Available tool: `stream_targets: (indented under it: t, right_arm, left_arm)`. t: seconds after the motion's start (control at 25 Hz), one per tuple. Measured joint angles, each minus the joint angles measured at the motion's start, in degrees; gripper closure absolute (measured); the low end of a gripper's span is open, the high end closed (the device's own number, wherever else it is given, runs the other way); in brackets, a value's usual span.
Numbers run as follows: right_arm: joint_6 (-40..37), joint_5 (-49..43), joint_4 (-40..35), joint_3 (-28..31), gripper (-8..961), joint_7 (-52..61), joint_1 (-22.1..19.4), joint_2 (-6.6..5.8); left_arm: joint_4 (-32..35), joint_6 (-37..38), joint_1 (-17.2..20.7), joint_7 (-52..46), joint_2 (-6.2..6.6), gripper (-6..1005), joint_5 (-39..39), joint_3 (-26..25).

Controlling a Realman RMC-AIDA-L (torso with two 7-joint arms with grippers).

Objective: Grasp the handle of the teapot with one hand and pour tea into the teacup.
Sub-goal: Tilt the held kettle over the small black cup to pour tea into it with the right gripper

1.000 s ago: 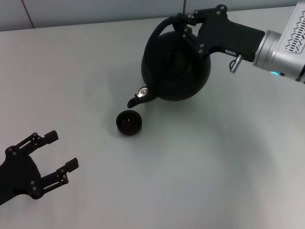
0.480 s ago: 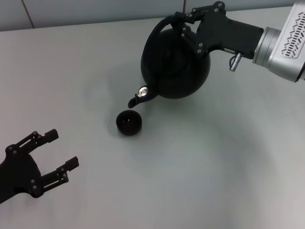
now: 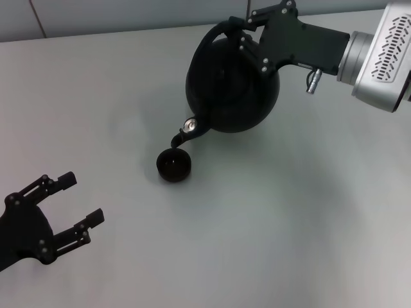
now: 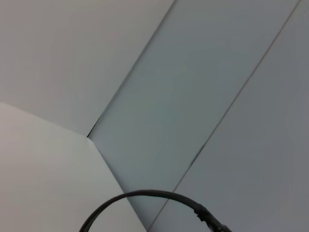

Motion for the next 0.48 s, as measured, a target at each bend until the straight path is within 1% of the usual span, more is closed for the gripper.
stream_targets:
  t: [0.08,0.48]
  right_arm:
    - [0.49,-0.03,-0.68,-0.87,863,-0.23,-0.14,0.03]
    - [0.59,-0.54,-1.32,-1.08,865,-2.83,-0.2,0.09]
  left_arm:
    - [0.0,0.06,0.0,0.0,0.0,187,-0.02,0.0]
    - [0.09,0.1,0.0,0.0,0.0,187,-0.33,0.0]
